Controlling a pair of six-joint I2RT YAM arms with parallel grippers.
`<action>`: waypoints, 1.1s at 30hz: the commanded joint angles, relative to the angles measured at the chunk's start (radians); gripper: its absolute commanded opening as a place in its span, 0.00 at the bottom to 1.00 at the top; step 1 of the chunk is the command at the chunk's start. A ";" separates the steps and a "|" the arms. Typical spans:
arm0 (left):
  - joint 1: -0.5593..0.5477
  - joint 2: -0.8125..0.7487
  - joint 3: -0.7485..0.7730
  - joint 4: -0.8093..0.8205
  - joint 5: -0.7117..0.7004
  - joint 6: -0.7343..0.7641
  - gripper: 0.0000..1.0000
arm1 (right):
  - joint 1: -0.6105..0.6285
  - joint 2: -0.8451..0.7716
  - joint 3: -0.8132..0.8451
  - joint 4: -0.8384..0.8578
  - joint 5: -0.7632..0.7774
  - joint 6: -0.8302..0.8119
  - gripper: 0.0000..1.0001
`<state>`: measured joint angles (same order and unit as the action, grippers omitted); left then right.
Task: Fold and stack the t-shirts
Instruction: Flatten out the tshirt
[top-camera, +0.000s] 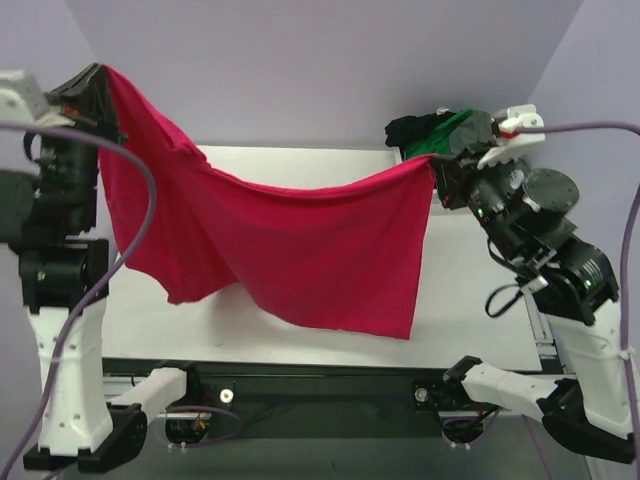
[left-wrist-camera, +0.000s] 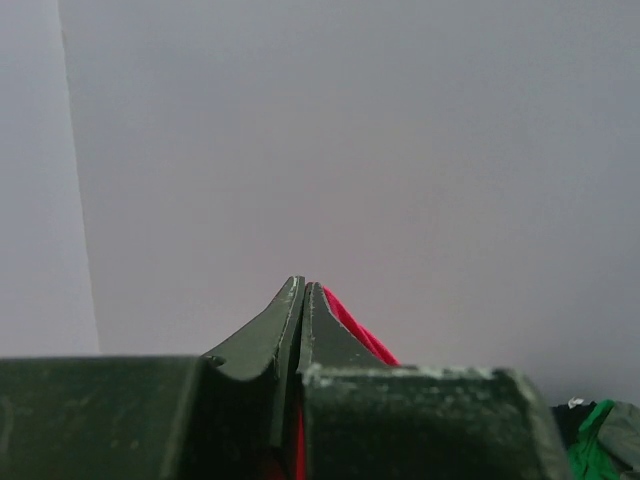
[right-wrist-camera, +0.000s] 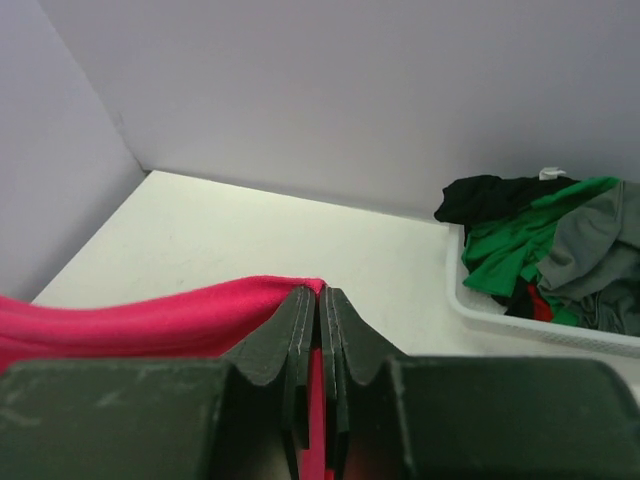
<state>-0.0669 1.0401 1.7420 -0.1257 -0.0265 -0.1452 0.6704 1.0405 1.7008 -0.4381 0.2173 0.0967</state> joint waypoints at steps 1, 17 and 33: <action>-0.004 0.170 0.014 0.029 0.027 0.016 0.00 | -0.124 0.082 -0.018 0.078 -0.062 0.047 0.00; -0.007 0.213 -0.021 0.155 0.115 0.032 0.00 | -0.308 0.187 -0.015 0.128 -0.190 0.060 0.00; -0.008 -0.077 0.092 0.127 0.227 0.085 0.00 | -0.249 -0.011 -0.020 0.179 -0.150 -0.066 0.00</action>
<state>-0.0731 0.9623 1.7844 -0.0299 0.1719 -0.0898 0.4080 1.0428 1.6466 -0.3244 0.0463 0.0822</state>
